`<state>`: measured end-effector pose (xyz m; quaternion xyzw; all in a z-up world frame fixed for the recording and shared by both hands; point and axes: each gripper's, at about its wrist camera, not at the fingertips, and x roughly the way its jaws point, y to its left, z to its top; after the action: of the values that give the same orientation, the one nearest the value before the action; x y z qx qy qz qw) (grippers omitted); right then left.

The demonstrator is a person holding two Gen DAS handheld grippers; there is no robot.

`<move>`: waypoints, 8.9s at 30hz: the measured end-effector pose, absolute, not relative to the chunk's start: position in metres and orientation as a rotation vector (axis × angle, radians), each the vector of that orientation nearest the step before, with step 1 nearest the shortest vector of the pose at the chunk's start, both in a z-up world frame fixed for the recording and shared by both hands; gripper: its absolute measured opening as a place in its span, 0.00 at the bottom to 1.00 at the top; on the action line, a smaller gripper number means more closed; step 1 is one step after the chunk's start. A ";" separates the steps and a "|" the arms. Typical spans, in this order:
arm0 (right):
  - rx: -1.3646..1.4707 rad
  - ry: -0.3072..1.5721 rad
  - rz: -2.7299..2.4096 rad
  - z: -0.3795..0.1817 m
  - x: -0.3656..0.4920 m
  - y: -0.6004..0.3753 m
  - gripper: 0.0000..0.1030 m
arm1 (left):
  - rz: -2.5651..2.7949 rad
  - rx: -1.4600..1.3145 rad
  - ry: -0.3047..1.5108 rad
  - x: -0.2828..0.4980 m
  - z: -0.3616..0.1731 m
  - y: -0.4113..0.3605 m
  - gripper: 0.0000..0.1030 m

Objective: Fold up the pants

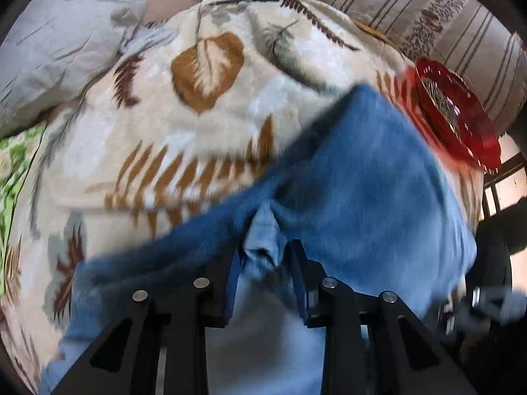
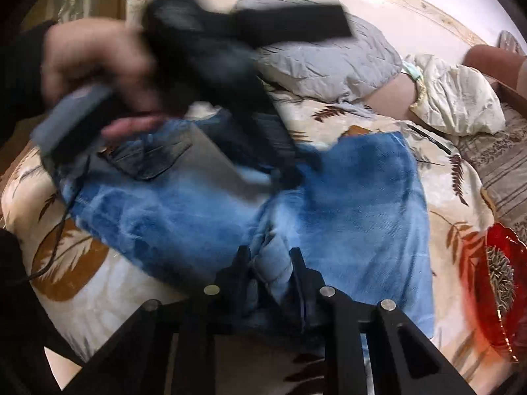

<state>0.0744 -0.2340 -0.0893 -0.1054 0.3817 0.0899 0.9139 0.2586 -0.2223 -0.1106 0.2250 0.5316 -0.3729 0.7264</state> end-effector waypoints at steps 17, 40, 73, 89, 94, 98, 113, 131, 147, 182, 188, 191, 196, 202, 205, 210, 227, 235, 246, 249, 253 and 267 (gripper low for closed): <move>-0.163 0.596 0.158 -0.046 0.006 -0.272 0.75 | -0.701 0.416 1.055 0.240 -0.039 -0.186 0.76; 0.022 0.604 -0.009 -0.044 0.020 -0.315 0.89 | -0.554 0.557 0.968 0.236 -0.037 -0.180 1.00; -0.302 0.654 0.307 -0.028 0.040 -0.163 0.93 | -0.208 -0.544 1.110 0.123 -0.104 0.138 1.00; -0.148 0.776 0.533 0.028 0.124 -0.141 0.93 | -0.257 -0.445 0.986 0.139 -0.132 0.127 0.46; -0.254 0.902 0.573 0.025 0.175 -0.086 0.93 | -0.279 -0.378 0.966 0.136 -0.130 0.124 0.46; -0.306 1.033 0.620 0.013 0.219 -0.040 0.93 | -0.280 -0.310 0.927 0.129 -0.132 0.119 0.47; -0.816 1.298 0.564 -0.077 0.304 0.110 0.24 | -0.309 -0.285 0.902 0.131 -0.134 0.119 0.47; -0.376 1.052 0.669 0.043 0.260 -0.053 0.14 | -0.514 -0.197 0.715 0.099 -0.034 0.047 0.25; 0.149 1.055 0.391 -0.014 0.235 -0.376 0.07 | -0.909 0.075 0.930 0.114 -0.067 -0.201 0.00; 0.548 0.936 0.597 -0.009 0.143 -0.293 0.88 | -0.788 0.240 0.767 0.115 -0.044 -0.048 0.93; 0.484 1.019 0.547 -0.017 0.166 -0.257 0.72 | -0.791 0.189 0.806 0.127 -0.074 -0.060 0.19; 0.378 1.010 0.541 -0.024 0.165 -0.246 0.22 | -0.787 0.153 0.865 0.137 -0.081 -0.066 0.17; 0.315 0.936 0.566 -0.011 0.141 -0.266 0.12 | -0.869 0.167 0.827 0.124 -0.067 -0.077 0.16; 0.290 1.005 0.460 -0.031 0.125 -0.316 0.12 | -0.855 0.336 0.901 0.114 -0.089 -0.126 0.20; 0.291 1.125 0.407 -0.080 0.131 -0.326 0.22 | -0.821 0.350 0.916 0.116 -0.094 -0.131 0.24; 0.437 1.057 0.384 -0.075 0.114 -0.354 0.69 | -0.844 0.292 0.948 0.122 -0.070 -0.113 0.59; 0.898 0.927 0.340 -0.115 0.070 -0.337 0.76 | -1.025 0.163 1.086 0.258 -0.030 -0.174 0.92; 0.890 0.821 0.243 -0.117 0.083 -0.329 0.82 | -1.014 0.252 1.201 0.294 -0.075 -0.223 0.92; 0.469 0.657 0.191 -0.072 0.058 -0.289 0.32 | -1.025 0.172 1.126 0.267 -0.052 -0.167 0.33; 0.413 0.572 0.202 -0.051 0.037 -0.286 0.30 | -1.088 0.145 1.044 0.250 -0.018 -0.163 0.32; 0.439 0.541 0.135 -0.048 0.015 -0.309 0.30 | -1.055 0.200 1.071 0.246 -0.023 -0.206 0.39; 0.537 0.670 0.137 -0.049 0.003 -0.364 0.81 | -0.828 0.189 1.030 0.226 -0.018 -0.171 0.96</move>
<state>0.0029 -0.3639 -0.0494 0.2603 0.3246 0.0665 0.9069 0.2258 -0.1705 -0.0175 0.0876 0.4774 -0.3839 0.7855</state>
